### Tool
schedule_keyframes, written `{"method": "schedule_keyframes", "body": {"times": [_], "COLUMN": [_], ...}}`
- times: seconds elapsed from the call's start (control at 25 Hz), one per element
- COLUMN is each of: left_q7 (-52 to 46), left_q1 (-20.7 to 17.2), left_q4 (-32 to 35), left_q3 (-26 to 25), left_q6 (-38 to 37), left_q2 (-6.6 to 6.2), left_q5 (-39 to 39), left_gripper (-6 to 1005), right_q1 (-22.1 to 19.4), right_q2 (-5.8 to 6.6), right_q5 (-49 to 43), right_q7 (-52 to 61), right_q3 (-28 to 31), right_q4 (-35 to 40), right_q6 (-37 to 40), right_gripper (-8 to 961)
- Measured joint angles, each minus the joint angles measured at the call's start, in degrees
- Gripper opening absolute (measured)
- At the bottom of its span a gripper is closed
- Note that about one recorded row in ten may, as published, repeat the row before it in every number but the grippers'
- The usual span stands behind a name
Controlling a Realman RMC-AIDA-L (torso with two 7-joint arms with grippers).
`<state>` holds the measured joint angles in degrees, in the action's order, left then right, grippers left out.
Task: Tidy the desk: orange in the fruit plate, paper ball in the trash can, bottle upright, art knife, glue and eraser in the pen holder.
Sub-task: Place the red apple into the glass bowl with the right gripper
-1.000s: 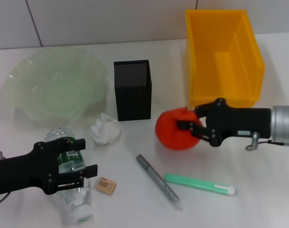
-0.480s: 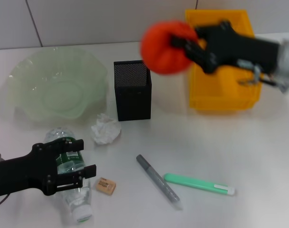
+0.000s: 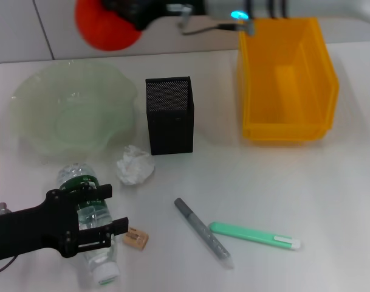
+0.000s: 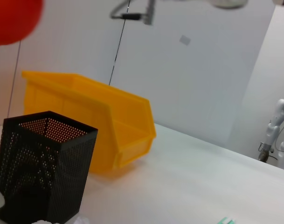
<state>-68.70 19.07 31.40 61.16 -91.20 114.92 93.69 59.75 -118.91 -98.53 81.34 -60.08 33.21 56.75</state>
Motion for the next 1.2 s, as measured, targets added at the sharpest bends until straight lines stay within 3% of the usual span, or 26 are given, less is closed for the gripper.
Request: {"method": "schedule_keyframes", "body": {"times": [0.08,0.36,0.48,1.04,1.2], "left_q7": [0.4,0.4,0.6,0.9,0.9], "left_q1": [-0.2,0.1,1.0,1.5,1.7], "left_q4": [0.0,0.1,0.5,0.6,0.6], "left_q3": [0.1,0.4,0.4,0.9,1.3], "left_q6": [-0.2,-0.1,0.0,-0.4,-0.4], "left_q2": [0.21,0.74,1.32,1.5,1.66], "left_q5": [0.0,0.0,0.0,0.0,0.0], "left_gripper": [803,803,803,804,804], "right_q1": [4.5,11.0,11.0,10.9,11.2], "right_q2": [-0.37,-1.0,-1.03,-1.06,-1.06], "right_q5": [-1.0,-0.4,-0.1,0.6,0.6], "right_q7": [2.3,2.2,2.1,3.7,4.1], "right_q3": [-4.0,-9.3,-9.9,-13.7,-14.7], "right_q4": [-3.2,-11.5,-12.2,-13.4,-13.4], "right_q6": [-5.4,-15.7,-16.2,-17.5,-17.6], "right_gripper": [42,51,68,145,222]}}
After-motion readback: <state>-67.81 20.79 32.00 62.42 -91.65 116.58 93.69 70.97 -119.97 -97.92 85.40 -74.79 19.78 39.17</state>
